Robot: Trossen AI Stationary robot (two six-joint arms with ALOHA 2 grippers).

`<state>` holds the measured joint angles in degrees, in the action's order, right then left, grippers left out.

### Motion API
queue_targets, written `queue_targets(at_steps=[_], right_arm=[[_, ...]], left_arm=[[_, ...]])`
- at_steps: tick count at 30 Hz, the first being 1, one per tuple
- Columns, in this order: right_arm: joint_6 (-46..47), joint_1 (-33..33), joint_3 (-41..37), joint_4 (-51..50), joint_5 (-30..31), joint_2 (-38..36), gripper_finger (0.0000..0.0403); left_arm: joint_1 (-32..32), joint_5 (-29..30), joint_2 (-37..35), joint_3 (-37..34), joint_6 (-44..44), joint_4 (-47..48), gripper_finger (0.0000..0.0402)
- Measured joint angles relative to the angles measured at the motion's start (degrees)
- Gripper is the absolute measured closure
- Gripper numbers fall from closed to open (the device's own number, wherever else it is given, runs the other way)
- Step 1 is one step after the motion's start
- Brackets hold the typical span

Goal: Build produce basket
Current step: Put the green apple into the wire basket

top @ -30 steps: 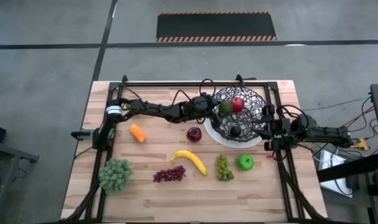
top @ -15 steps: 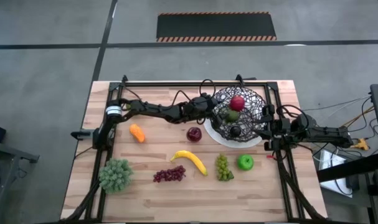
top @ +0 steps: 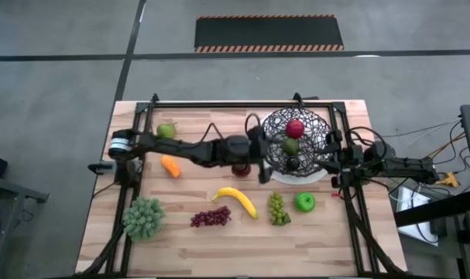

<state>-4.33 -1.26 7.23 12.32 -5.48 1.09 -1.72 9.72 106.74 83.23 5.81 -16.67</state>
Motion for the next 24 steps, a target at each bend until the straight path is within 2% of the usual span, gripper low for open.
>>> queue_targets(at_steps=[5, 9, 16, 24], right_arm=[[1.6, 0.0, 0.7, 0.0, -1.1, 1.7, 0.0268], [3.0, 0.0, 1.3, -0.1, -4.5, 3.4, 0.0268], [11.7, 0.8, 4.4, -0.2, -11.7, 7.8, 0.0268], [21.5, 5.0, 9.0, -0.1, -15.9, 16.9, 0.0268]], left_arm=[[-5.4, 0.0, -3.0, -1.0, 6.9, 4.1, 0.0045], [-8.0, 1.2, -5.5, -4.0, 9.6, 4.4, 0.0045], [-9.2, 3.1, -9.5, -9.4, 9.5, 3.6, 0.0045], [-9.2, 5.3, -11.9, -12.8, 9.1, 3.3, 0.0045]])
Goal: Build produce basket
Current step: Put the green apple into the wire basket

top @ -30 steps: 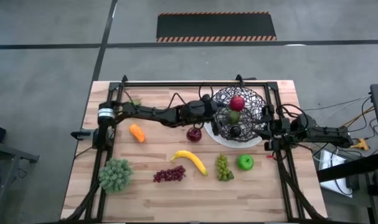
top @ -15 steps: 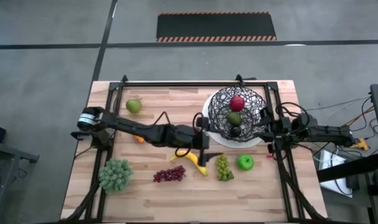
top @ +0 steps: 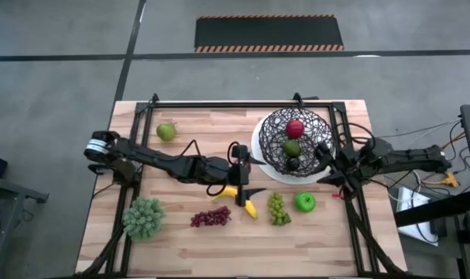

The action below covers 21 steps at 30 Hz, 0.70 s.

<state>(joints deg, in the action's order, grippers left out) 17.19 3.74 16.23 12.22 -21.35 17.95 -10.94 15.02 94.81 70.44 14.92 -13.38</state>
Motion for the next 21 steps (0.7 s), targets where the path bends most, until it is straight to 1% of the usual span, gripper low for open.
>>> queue_targets(at_steps=[3, 7, 11, 13, 17, 21], right_arm=[[2.4, 3.0, 1.9, 0.0, -0.1, 3.7, 0.0268], [7.0, 7.5, 5.0, -0.5, -0.1, 8.1, 0.0268], [12.1, 12.4, 8.6, -4.6, 0.7, 11.7, 0.0268], [15.1, 14.6, 10.7, -8.5, 3.1, 13.2, 0.0268], [22.0, 18.7, 15.4, -19.7, 10.5, 16.4, 0.0268], [30.2, 23.0, 20.0, -31.3, 15.2, 20.0, 0.0268]], left_arm=[[0.0, 1.6, -0.6, -0.5, 0.1, 0.3, 0.0045], [0.0, 2.0, -1.5, -0.6, 0.4, 0.5, 0.0045], [0.0, 2.0, -2.3, -0.8, 0.5, 1.7, 0.0045], [0.0, 2.4, -2.7, -1.0, 0.7, 2.4, 0.0045], [0.0, 3.1, -3.8, -1.5, 0.7, 2.4, 0.0045], [0.0, 3.5, -5.0, -2.4, 0.5, 2.4, 0.0045]])
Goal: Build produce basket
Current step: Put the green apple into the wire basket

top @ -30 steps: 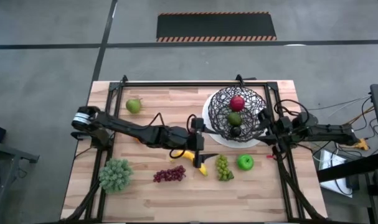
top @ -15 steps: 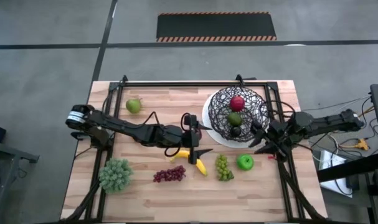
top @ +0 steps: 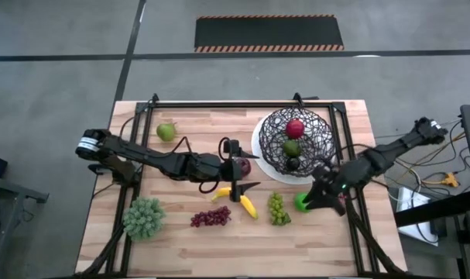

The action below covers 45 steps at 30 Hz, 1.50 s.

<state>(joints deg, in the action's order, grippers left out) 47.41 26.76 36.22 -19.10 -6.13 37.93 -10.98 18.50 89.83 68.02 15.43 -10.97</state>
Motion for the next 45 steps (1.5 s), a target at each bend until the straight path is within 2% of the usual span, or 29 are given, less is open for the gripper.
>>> queue_targets(at_steps=[4, 7, 13, 17, 21, 26, 29, 35, 45], right_arm=[[9.2, 3.6, 4.2, -10.4, 4.0, 4.0, 0.0268], [14.1, 6.0, 7.3, -16.2, 4.7, 7.2, 0.0268], [18.6, 9.3, 13.8, -26.0, 6.9, 13.4, 0.0268], [20.9, 10.9, 18.5, -38.1, 12.6, 17.8, 0.0268], [21.2, 11.8, 21.1, -44.8, 17.3, 22.3, 0.0268], [22.4, 12.3, 21.0, -46.4, 16.0, 26.9, 0.0263], [26.4, 11.9, 20.9, -49.6, 15.8, 29.2, 0.0243], [26.6, 11.9, 20.9, -49.5, 16.0, 31.7, 0.0204], [26.5, 11.9, 20.8, -47.5, 18.0, 36.1, 0.0231]], left_arm=[[0.0, 0.0, -0.3, -0.7, -0.1, 0.0, 0.0045], [0.0, 0.0, -0.3, -0.9, 0.0, 0.0, 0.0045], [0.0, 0.0, -0.3, -0.9, 0.0, -0.1, 0.0045], [0.0, 0.0, -0.3, -0.9, 0.0, 0.0, 0.0045], [0.0, 0.0, -0.3, -0.9, 0.0, 0.0, 0.0045], [-0.1, 0.0, -0.3, -0.9, 0.0, 0.0, 0.0045], [-0.1, 0.0, -0.3, -0.9, 0.0, 0.0, 0.0045], [-0.1, 0.0, -0.3, -0.9, 0.1, 0.0, 0.0045], [0.0, 0.0, -0.3, -0.9, 0.3, 0.0, 0.0045]])
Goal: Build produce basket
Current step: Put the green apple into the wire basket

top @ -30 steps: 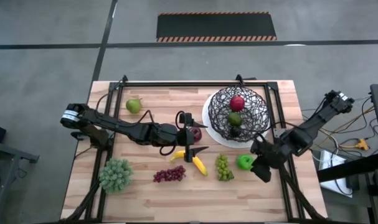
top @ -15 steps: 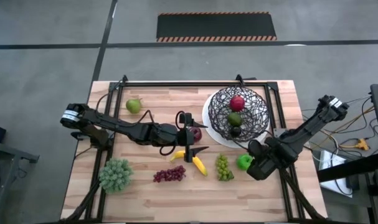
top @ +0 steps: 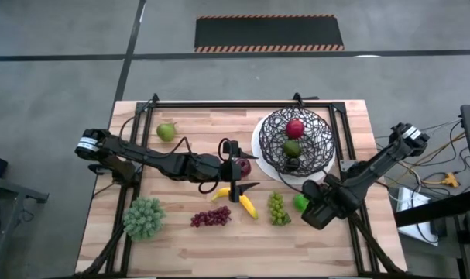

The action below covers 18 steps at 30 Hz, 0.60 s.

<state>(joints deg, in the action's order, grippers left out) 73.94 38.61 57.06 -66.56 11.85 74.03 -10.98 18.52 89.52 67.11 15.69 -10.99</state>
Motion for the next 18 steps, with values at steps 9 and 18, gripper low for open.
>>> queue_targets(at_steps=[9, 18], right_arm=[[-0.5, 0.0, 0.0, 0.5, 0.3, 3.7, 0.0234], [-1.6, 0.0, -0.1, 4.4, 0.7, 4.1, 0.0238]], left_arm=[[0.0, 0.0, 0.0, 0.0, 0.1, 0.0, 0.0045], [0.0, 0.0, 0.0, 0.0, 0.1, 0.0, 0.0045]])
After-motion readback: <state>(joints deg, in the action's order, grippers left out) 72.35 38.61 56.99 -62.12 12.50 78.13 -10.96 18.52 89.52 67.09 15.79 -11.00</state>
